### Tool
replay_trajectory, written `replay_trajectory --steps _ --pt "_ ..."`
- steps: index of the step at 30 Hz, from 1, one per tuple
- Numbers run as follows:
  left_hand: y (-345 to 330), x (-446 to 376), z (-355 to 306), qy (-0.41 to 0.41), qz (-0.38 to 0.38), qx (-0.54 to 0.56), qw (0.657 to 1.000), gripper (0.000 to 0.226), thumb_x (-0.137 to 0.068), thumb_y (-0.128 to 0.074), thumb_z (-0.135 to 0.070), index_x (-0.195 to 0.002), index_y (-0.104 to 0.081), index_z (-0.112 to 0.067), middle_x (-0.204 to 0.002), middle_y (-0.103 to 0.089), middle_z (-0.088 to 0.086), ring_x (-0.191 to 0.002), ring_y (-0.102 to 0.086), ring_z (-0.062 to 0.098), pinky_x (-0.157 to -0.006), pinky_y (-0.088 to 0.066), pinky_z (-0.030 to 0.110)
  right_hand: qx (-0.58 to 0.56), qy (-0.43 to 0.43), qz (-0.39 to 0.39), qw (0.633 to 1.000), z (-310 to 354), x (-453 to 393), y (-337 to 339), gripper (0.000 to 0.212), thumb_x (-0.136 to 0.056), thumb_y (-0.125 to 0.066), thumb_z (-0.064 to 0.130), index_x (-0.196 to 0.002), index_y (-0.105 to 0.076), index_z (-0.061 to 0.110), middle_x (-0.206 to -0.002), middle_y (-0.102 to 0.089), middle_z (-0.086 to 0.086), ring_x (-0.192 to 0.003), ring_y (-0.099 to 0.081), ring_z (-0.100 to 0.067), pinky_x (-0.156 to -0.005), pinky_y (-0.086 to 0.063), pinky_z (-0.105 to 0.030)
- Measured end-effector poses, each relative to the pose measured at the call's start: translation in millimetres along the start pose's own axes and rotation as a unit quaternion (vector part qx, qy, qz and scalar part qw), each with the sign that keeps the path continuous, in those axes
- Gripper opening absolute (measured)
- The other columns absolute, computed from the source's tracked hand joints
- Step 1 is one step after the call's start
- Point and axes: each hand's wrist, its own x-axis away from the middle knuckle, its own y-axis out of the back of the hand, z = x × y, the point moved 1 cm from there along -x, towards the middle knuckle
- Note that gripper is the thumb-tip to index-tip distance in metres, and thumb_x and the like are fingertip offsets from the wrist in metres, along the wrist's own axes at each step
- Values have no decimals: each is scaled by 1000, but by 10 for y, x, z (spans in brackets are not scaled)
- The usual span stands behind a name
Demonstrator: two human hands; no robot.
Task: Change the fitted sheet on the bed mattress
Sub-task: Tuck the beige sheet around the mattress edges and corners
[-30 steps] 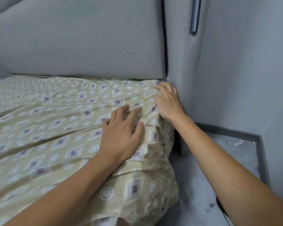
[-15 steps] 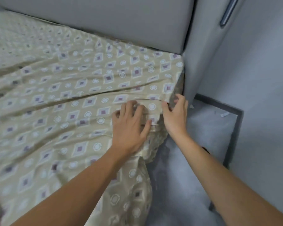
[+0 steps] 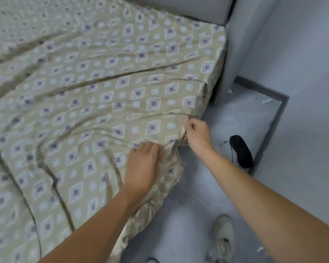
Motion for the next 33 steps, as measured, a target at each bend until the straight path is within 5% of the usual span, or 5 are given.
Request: replay_trajectory --steps 7,11,19,24,33 --pt "69 388 -346 -87 35 81 992 18 -101 -62 -23 -86 -54 -17 -85 -56 0 -73 -58 27 -53 -36 33 -116 -179 77 974 -651 396 84 24 -109 -53 40 -99 -65 22 -110 -71 -6 -102 -67 -27 -87 -56 -43" --pt "248 69 57 -45 15 -11 999 42 -98 -55 -46 -134 -59 -25 -135 -53 4 -123 -50 34 -94 -42 50 -121 -233 69 962 -996 658 -46 10 -104 -61 43 -111 -59 35 -132 -63 -4 -113 -62 -27 -91 -55 -46" --pt "-214 104 153 7 67 -27 997 91 -92 -52 -71 -166 -8 -42 -175 -7 6 -162 1 32 -126 -6 64 -184 -302 104 929 -1416 549 -652 105 -89 -77 56 -167 -9 37 -166 -37 -2 -144 -47 -30 -107 -49 -48" --pt "-276 107 167 6 43 -22 999 92 -91 -60 -68 -166 -14 -41 -174 -12 7 -161 -5 32 -125 -10 65 -336 -325 156 870 -1566 454 -944 61 -86 -74 63 -137 -54 35 -106 -74 -3 -82 -70 -18 -59 -54 -28" --pt "-314 101 177 4 29 -11 1000 89 -88 -52 -72 -165 -18 -42 -173 -14 6 -160 -8 32 -126 -9 62 -533 -236 112 804 -1971 396 -1048 53 -90 -80 25 -138 -66 8 -132 -72 -15 -123 -69 -31 -108 -53 -48"
